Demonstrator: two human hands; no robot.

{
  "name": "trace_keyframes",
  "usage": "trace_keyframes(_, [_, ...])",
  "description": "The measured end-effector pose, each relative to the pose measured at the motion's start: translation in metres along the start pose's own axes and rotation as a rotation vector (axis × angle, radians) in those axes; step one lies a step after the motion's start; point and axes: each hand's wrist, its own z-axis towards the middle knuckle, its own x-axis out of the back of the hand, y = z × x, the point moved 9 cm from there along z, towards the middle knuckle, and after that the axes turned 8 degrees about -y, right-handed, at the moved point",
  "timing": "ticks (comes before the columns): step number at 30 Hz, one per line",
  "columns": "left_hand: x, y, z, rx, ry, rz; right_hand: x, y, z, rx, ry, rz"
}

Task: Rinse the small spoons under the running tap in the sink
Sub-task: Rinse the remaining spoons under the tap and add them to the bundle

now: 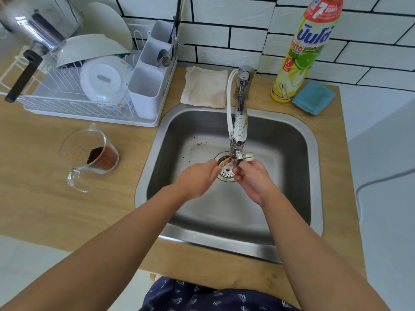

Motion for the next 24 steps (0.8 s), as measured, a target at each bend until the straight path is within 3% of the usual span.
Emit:
trace_keyframes(2, [-0.002, 0.003, -0.007, -0.048, 0.088, 0.143, 0.01, 0.002, -0.002, 0.007, 0.07, 0.05])
trace_keyframes(6, [-0.015, -0.005, -0.012, -0.066, 0.073, 0.24, 0.002, 0.007, -0.003, -0.015, -0.009, 0.036])
trace_keyframes(14, [-0.03, -0.012, -0.009, -0.081, -0.144, -0.288, 0.0, 0.003, -0.004, 0.046, 0.055, -0.068])
trace_keyframes(24, [-0.031, -0.012, -0.009, -0.098, -0.153, -0.364, 0.011, 0.011, -0.005, -0.016, 0.12, 0.055])
